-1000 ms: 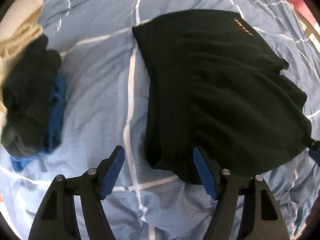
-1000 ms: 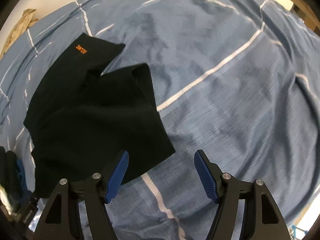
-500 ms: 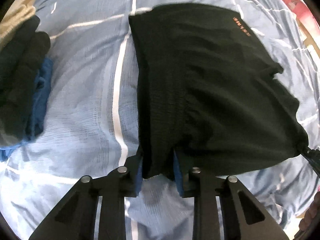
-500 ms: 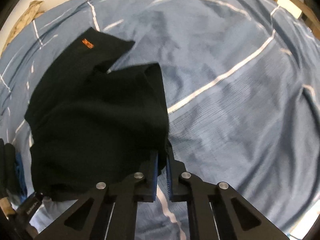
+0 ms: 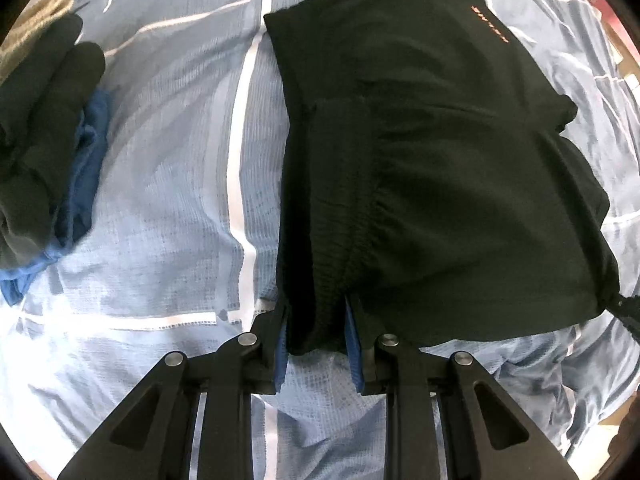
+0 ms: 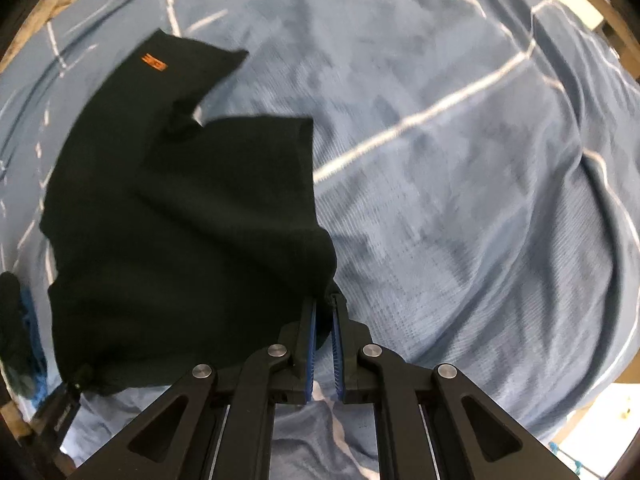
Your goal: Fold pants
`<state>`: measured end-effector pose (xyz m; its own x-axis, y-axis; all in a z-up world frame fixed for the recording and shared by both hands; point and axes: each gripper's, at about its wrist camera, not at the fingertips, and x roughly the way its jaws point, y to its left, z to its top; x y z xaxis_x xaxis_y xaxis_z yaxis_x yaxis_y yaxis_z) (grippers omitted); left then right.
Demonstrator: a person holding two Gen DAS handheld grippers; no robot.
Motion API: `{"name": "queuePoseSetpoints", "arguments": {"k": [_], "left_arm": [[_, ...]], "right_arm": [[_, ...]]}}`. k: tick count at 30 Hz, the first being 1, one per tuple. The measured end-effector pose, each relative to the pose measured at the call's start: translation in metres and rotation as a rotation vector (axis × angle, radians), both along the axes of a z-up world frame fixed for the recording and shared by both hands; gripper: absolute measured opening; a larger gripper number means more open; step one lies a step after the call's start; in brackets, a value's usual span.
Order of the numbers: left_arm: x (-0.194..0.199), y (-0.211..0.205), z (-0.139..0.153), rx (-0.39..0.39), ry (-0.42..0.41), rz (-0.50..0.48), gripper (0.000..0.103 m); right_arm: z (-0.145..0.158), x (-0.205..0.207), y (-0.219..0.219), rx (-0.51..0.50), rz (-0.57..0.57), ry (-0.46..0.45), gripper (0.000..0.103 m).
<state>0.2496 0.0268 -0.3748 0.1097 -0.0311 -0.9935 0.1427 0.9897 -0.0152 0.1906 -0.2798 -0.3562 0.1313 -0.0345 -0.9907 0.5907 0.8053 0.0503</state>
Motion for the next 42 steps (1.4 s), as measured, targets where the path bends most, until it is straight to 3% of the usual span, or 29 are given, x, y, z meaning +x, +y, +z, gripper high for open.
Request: {"name": "queuePoseSetpoints", "arguments": {"k": [4, 9, 15, 19, 21, 25, 27, 28, 35, 42], "left_arm": [[0.001, -0.007, 0.012, 0.005, -0.009, 0.005, 0.023], [0.005, -0.014, 0.052, -0.025, -0.058, 0.021, 0.022], [0.041, -0.023, 0.092, -0.041, -0.103, 0.027, 0.019], [0.069, -0.028, 0.1, -0.063, -0.131, 0.021, 0.018], [0.078, -0.027, 0.097, -0.059, -0.142, 0.008, 0.018], [0.067, -0.03, 0.096, -0.043, -0.129, 0.011, 0.018], [0.059, -0.032, 0.092, -0.013, -0.122, -0.001, 0.018], [0.055, -0.033, 0.089, -0.008, -0.113, -0.004, 0.018], [0.033, -0.032, 0.066, 0.039, -0.049, -0.037, 0.018], [0.023, -0.031, 0.057, 0.055, -0.015, -0.044, 0.018]], "right_arm": [[0.002, -0.001, 0.0, -0.007, -0.006, 0.001, 0.008], [0.044, 0.012, -0.004, -0.028, 0.001, -0.095, 0.008], [0.103, 0.061, -0.008, -0.077, 0.063, -0.247, 0.007], [0.121, 0.106, -0.01, -0.082, 0.104, -0.312, 0.005], [0.125, 0.11, -0.012, -0.07, 0.106, -0.313, 0.005], [0.11, 0.08, -0.01, -0.024, 0.079, -0.242, 0.01], [0.088, 0.057, -0.012, 0.028, 0.028, -0.191, 0.038], [0.08, 0.048, -0.013, 0.041, 0.002, -0.18, 0.041], [0.018, -0.002, -0.011, 0.133, -0.099, -0.109, 0.041], [-0.009, -0.028, -0.003, 0.187, -0.187, -0.089, 0.048]]}}
